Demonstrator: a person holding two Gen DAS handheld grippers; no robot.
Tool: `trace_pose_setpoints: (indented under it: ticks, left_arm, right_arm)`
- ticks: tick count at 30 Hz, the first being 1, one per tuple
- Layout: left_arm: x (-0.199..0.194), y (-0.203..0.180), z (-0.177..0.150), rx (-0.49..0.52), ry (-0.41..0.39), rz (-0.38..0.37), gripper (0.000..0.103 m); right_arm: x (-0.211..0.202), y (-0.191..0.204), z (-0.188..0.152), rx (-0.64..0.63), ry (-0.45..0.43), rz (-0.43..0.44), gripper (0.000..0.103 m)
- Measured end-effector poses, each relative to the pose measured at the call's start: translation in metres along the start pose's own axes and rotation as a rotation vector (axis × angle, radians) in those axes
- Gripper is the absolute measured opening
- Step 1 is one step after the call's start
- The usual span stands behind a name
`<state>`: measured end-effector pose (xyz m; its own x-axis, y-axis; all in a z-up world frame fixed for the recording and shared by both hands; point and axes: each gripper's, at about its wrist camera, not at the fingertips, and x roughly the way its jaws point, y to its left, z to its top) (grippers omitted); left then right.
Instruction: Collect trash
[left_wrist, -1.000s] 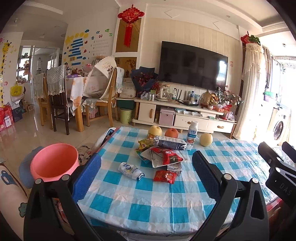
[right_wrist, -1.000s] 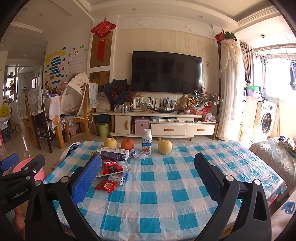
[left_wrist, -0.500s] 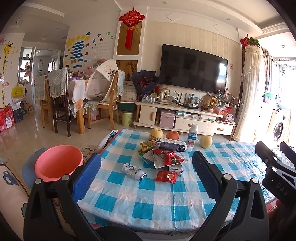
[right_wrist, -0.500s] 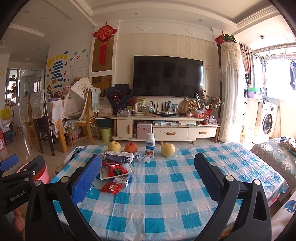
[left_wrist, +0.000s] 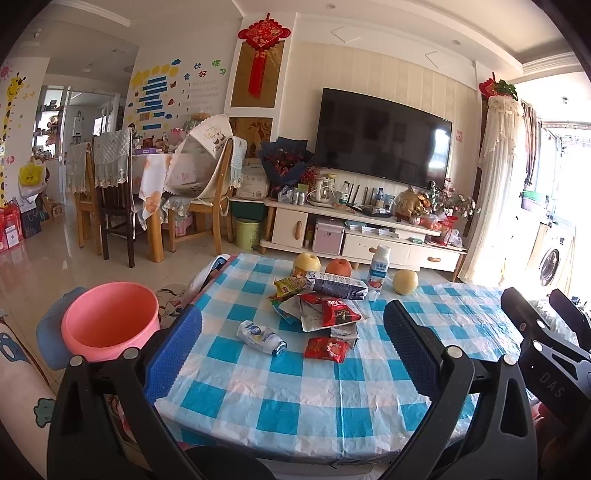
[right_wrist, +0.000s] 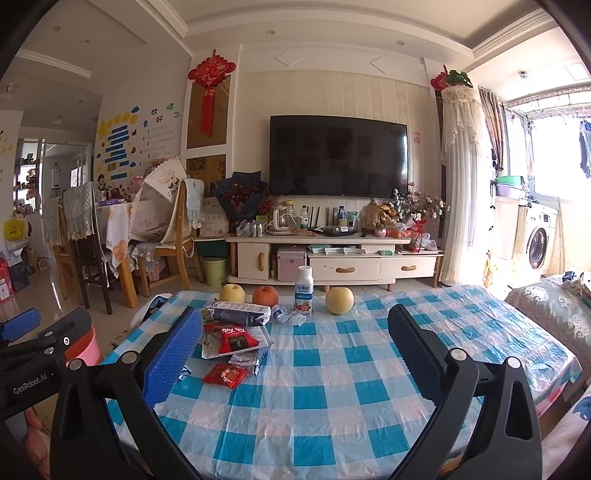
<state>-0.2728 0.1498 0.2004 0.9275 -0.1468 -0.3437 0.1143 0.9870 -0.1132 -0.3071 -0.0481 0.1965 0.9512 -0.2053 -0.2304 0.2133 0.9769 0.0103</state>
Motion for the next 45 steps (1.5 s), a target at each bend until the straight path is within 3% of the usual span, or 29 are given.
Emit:
trace_pose_setpoints:
  ticks: [12,26,35,42,45]
  left_arm:
    - [0.041,0.008,-0.026,-0.013,0.1,0.008,0.099]
    - [0.106,0.037,-0.056,-0.057,0.196,0.053,0.099]
    - [0.176,0.065,-0.062,-0.194,0.346,0.043,0.099]
    - [0.226,0.07,-0.07,-0.271,0.465,0.049,0.085]
    - [0.242,0.071,-0.072,-0.295,0.498,0.05,0.084]
  right_arm:
    - [0.029,0.002,-0.028,-0.024,0.039,0.019,0.099]
    - [0.096,-0.01,-0.067,-0.037,0.209,0.071,0.099]
    - [0.156,0.002,-0.089,0.026,0.415,0.276,0.099]
    - [0.203,0.028,-0.107,0.036,0.549,0.391,0.097]
    - [0.218,0.037,-0.112,0.044,0.59,0.427,0.084]
